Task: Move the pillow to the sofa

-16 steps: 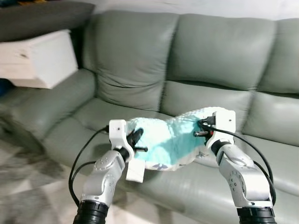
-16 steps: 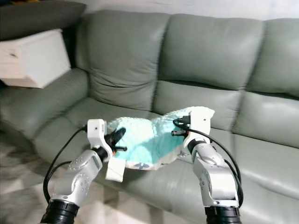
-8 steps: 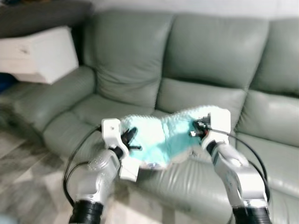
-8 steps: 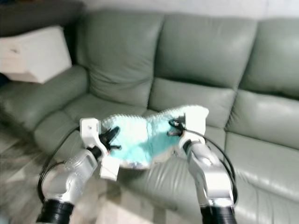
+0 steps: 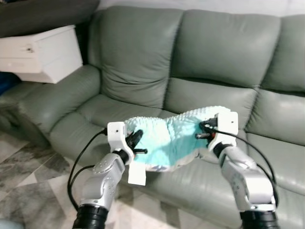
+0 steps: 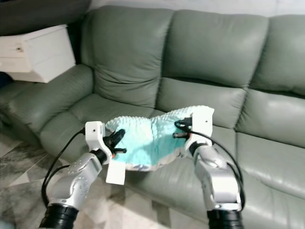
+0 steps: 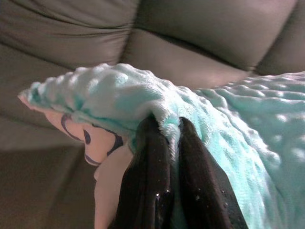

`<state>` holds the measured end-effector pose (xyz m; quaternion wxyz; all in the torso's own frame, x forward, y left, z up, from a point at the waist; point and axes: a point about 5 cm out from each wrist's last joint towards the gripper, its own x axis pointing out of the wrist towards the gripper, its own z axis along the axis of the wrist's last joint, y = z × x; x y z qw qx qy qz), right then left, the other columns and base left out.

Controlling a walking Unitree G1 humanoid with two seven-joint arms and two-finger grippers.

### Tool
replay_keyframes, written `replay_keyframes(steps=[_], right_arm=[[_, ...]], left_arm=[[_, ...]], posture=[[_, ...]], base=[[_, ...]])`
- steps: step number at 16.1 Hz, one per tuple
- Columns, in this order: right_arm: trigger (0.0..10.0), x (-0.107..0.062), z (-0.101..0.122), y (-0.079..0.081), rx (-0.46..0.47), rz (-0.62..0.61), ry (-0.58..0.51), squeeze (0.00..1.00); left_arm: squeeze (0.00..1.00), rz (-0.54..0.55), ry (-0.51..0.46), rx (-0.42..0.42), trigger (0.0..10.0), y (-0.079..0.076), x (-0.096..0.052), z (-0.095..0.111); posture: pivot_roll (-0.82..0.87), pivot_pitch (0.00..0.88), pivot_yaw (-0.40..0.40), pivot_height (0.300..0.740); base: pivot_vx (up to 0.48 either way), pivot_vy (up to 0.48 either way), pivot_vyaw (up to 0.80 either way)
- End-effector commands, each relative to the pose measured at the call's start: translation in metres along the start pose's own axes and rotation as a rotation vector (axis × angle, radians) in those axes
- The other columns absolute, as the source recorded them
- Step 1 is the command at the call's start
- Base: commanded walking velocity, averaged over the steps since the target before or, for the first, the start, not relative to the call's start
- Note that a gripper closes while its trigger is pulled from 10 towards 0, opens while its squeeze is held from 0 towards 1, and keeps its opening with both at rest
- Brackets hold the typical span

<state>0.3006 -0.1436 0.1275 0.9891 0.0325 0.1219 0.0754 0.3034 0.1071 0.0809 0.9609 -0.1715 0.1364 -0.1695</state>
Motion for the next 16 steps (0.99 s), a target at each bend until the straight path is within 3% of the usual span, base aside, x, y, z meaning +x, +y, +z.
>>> replay_keyframes(steps=[1,13,16], right_arm=[[10.0,0.0,0.0062,0.0022,-0.008,0.012,-0.021,0.0],[10.0,-0.0001,0.0046,0.0015,-0.009,0.004,-0.01,0.0],[10.0,-0.0002,0.005,0.0015,-0.014,0.005,-0.014,0.0]], left_arm=[[0.0,-0.021,-0.01,0.021,10.0,-0.005,0.0029,0.0043],[0.0,-0.049,-0.015,0.028,10.0,-0.0077,0.003,0.0042],[0.0,-0.072,-0.029,0.005,10.0,-0.0087,0.0013,0.0051]], posture=[[-0.09,0.0,0.042,0.74],[-0.1,0.0,0.045,0.74],[-0.1,0.0,0.045,0.74]], base=[[0.0,0.0,0.0],[0.0,0.0,-0.7],[0.24,0.0,-0.14]])
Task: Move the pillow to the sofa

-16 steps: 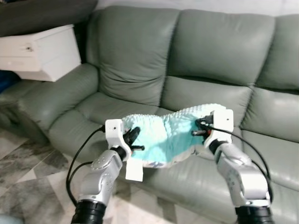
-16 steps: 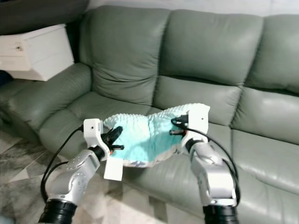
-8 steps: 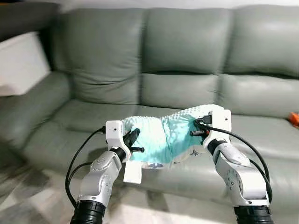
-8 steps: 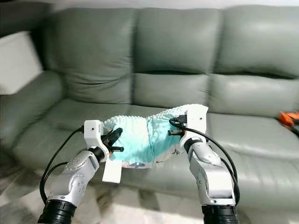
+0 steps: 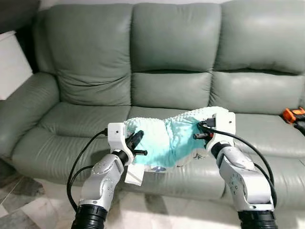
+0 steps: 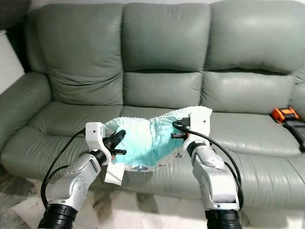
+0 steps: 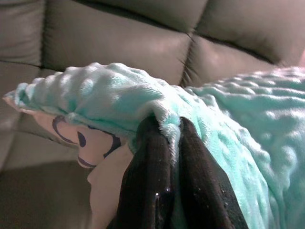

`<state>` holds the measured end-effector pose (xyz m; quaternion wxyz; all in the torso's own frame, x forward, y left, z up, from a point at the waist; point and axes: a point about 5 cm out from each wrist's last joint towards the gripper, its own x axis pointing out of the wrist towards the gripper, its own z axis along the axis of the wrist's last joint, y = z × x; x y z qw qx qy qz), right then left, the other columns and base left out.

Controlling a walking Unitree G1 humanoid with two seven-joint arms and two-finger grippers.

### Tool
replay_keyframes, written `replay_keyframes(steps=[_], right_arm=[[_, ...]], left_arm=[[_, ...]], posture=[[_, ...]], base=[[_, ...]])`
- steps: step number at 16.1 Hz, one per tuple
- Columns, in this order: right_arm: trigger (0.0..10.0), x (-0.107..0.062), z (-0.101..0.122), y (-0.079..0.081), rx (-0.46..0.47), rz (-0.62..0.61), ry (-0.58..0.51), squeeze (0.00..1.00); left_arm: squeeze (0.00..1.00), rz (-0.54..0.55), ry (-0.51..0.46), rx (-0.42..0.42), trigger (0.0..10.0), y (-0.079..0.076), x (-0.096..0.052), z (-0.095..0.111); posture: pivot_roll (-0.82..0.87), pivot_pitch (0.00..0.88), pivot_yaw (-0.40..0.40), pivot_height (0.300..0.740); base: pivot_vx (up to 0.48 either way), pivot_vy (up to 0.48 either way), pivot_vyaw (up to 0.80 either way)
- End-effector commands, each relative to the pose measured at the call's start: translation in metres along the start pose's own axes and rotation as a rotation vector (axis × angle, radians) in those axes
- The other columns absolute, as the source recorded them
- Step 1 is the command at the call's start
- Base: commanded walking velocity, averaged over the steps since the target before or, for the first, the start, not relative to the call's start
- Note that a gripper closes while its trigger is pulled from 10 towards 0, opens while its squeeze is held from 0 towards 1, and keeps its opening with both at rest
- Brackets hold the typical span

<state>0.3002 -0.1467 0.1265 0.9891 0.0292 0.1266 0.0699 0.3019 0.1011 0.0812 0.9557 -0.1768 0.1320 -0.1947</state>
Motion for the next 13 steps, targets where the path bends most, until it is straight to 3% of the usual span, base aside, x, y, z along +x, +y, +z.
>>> replay_keyframes(steps=[1,13], right_arm=[[10.0,0.0005,0.006,0.0046,-0.01,0.017,-0.024,0.0],[10.0,0.0009,0.0057,0.0056,-0.009,0.014,-0.024,0.0]], left_arm=[[0.0,-0.021,-0.028,0.008,10.0,-0.003,0.0009,0.0071],[0.0,-0.077,-0.012,0.009,10.0,-0.0077,0.001,0.006]], posture=[[-0.1,0.0,0.045,0.74],[-0.1,0.0,0.052,0.74]], base=[[0.398,0.0,0.0],[0.45,0.0,0.0]])
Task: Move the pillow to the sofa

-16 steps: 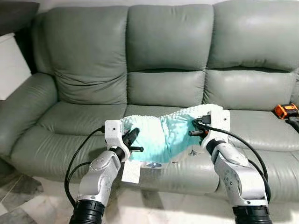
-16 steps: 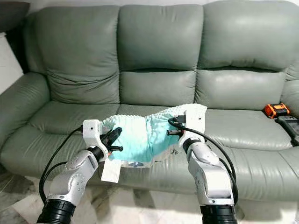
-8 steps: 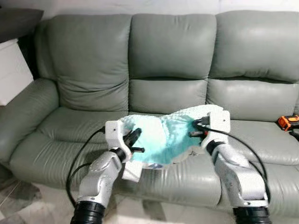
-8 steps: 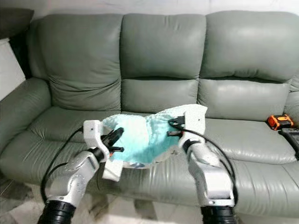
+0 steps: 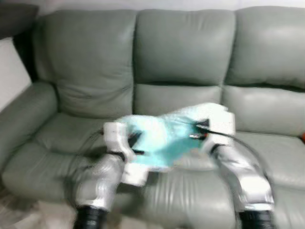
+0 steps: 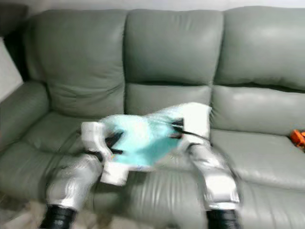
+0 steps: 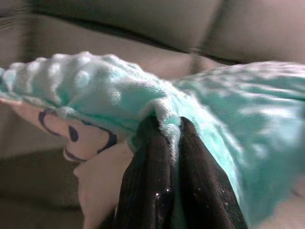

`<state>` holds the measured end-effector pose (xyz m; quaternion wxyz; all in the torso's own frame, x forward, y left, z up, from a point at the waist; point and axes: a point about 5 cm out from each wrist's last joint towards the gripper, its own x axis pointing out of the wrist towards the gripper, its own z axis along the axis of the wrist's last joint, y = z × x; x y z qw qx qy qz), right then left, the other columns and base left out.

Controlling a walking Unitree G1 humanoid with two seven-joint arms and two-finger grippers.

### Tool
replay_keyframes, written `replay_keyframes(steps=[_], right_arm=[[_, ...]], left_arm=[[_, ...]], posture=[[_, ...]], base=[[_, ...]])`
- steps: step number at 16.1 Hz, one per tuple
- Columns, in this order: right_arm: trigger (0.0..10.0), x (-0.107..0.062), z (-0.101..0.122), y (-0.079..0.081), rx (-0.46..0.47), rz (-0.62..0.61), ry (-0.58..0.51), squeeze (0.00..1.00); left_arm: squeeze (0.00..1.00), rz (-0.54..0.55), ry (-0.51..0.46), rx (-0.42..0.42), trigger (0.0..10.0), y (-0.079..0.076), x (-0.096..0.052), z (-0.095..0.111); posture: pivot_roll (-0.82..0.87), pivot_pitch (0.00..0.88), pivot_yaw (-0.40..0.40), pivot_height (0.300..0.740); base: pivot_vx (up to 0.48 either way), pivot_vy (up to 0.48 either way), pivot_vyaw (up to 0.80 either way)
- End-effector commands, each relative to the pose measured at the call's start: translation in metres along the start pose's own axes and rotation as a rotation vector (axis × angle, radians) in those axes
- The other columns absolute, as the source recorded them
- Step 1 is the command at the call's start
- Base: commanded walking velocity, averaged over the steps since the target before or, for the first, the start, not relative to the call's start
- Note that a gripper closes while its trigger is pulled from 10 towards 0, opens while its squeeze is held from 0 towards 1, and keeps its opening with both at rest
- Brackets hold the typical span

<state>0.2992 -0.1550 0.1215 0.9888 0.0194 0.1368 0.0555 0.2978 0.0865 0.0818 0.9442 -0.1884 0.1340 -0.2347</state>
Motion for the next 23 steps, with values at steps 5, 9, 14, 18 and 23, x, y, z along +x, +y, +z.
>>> replay_keyframes(steps=[5,9,14,18,23], right_arm=[[10.0,0.001,0.009,0.014,0.011,0.045,-0.038,0.0],[10.0,0.001,0.008,0.014,0.013,0.042,-0.035,0.0],[10.0,0.001,0.002,0.011,0.025,0.03,-0.03,0.0],[10.0,0.009,-0.011,-0.008,0.036,-0.071,0.016,0.0],[10.0,-0.011,-0.038,-0.023,0.102,-0.183,0.082,0.0]], left_arm=[[0.0,0.003,-0.027,0.018,10.0,0.005,-0.002,0.011],[0.0,-0.001,-0.02,0.025,10.0,0.004,-0.003,0.01],[0.0,0.053,0.018,0.101,10.0,0.013,0.0,0.007],[0.0,0.08,0.099,0.205,10.0,0.041,0.005,-0.008],[0.0,0.094,0.176,0.298,10.0,0.046,0.011,-0.025]], posture=[[-0.1,0.0,0.051,0.74],[-0.1,0.0,0.053,0.74],[-0.08,0.0,0.053,0.74],[-0.08,0.0,0.056,0.74],[-0.11,0.057,0.107,0.74]], base=[[0.166,0.0,0.0],[0.0,0.0,0.0],[0.0,0.0,0.0],[0.0,0.0,0.0],[0.0,0.0,0.0]])
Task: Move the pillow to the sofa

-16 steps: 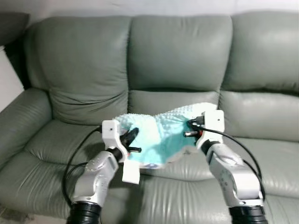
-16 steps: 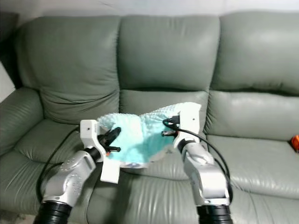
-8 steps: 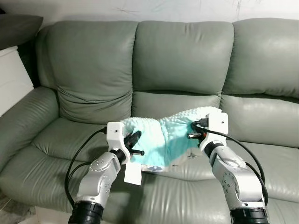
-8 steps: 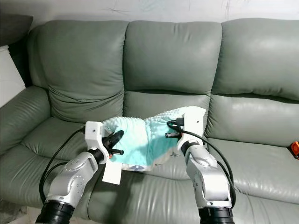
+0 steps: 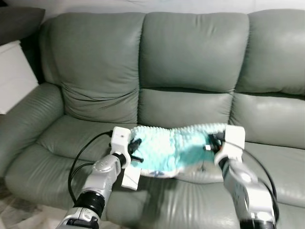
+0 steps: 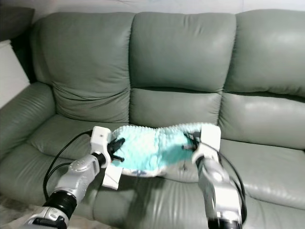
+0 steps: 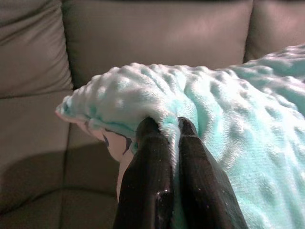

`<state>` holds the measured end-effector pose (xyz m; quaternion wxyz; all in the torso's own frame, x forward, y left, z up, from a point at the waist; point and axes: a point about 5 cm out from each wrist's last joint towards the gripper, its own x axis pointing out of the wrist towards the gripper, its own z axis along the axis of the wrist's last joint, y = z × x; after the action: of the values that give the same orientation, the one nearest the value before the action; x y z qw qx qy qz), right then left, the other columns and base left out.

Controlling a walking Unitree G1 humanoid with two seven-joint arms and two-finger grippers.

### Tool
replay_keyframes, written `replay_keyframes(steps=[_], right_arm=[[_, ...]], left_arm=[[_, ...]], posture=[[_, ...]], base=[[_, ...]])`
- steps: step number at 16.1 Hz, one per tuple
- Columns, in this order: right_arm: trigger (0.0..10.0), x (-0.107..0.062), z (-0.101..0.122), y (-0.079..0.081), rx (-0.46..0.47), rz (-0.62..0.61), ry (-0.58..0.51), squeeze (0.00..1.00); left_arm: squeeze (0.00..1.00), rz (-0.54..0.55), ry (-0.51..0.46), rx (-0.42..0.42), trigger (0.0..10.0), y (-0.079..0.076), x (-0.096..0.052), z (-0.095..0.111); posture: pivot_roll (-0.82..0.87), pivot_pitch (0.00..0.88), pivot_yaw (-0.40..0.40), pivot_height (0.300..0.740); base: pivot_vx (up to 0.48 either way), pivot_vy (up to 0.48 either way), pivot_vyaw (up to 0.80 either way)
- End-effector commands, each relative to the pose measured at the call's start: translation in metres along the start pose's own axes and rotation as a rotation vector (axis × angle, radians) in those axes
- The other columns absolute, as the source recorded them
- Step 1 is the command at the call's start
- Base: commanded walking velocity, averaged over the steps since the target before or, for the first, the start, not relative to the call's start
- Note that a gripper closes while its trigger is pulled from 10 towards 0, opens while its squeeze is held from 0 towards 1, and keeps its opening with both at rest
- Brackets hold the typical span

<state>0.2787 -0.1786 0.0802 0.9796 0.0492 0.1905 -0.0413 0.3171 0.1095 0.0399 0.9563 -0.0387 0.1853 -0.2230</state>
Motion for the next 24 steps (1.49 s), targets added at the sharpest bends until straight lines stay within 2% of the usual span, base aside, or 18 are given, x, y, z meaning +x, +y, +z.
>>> replay_keyframes(steps=[1,4,6,7,8,9,12,14,17,19,21,24], right_arm=[[10.0,-0.004,0.001,-0.001,-0.016,-0.03,-0.016,0.0],[10.0,-0.019,-0.007,-0.002,-0.044,-0.074,-0.036,0.0],[10.0,-0.031,-0.01,-0.004,-0.103,-0.112,-0.041,0.0],[10.0,-0.034,-0.011,-0.004,-0.091,-0.101,-0.033,0.0],[10.0,-0.037,-0.014,-0.005,-0.151,-0.088,-0.03,0.0],[10.0,-0.041,-0.023,-0.006,-0.142,-0.045,0.012,0.0],[10.0,-0.039,-0.031,-0.001,-0.112,0.052,0.027,0.0],[10.0,-0.03,-0.03,0.003,-0.095,0.098,0.02,0.0],[10.0,-0.01,-0.019,0.005,-0.138,0.105,-0.034,0.0],[10.0,-0.002,-0.009,0.006,-0.129,0.116,-0.067,0.0],[10.0,0.003,-0.002,0.005,-0.129,0.132,-0.096,0.0],[10.0,0.01,0.003,0.002,-0.154,0.138,-0.132,0.0]], left_arm=[[0.0,0.007,0.025,0.023,10.0,0.001,0.0,-0.006],[0.0,-0.013,0.036,0.003,10.0,-0.008,0.003,-0.013],[0.0,-0.064,0.032,0.001,10.0,-0.026,0.011,-0.015],[0.0,-0.08,0.031,0.002,10.0,-0.031,0.012,-0.015],[0.0,-0.091,0.032,0.008,10.0,-0.038,0.014,-0.016],[0.0,-0.096,0.033,0.008,10.0,-0.046,0.018,-0.015],[0.0,-0.064,0.036,0.007,10.0,-0.049,0.022,-0.013],[0.0,0.001,0.014,-0.038,10.0,-0.04,0.023,-0.007],[0.0,0.184,-0.005,-0.111,10.0,-0.009,0.018,-0.001],[0.0,0.288,-0.021,-0.138,10.0,0.009,0.013,0.003],[0.0,0.344,-0.035,-0.156,10.0,0.021,0.009,0.005],[0.0,0.416,-0.039,-0.193,10.0,0.032,0.003,0.003]], posture=[[-0.11,0.089,0.114,0.74],[-0.13,0.159,0.115,0.74],[-0.15,0.186,0.112,0.74],[-0.16,0.195,0.109,0.74],[-0.17,0.207,0.104,0.74],[-0.18,0.218,0.098,0.74],[-0.17,0.231,0.091,0.74],[-0.17,0.234,0.091,0.74],[-0.16,0.237,0.087,0.74],[-0.16,0.243,0.084,0.74],[-0.16,0.252,0.084,0.74],[-0.17,0.262,0.082,0.74]], base=[[0.0,0.0,0.0],[0.0,0.0,0.0],[0.0,0.0,0.0],[0.0,0.0,0.0],[0.0,0.0,0.0],[0.0,0.0,0.0],[0.0,0.0,0.0],[0.0,0.0,0.0],[0.0,0.0,0.0],[0.0,0.0,0.0],[0.0,0.0,0.0],[0.0,0.0,0.0]])
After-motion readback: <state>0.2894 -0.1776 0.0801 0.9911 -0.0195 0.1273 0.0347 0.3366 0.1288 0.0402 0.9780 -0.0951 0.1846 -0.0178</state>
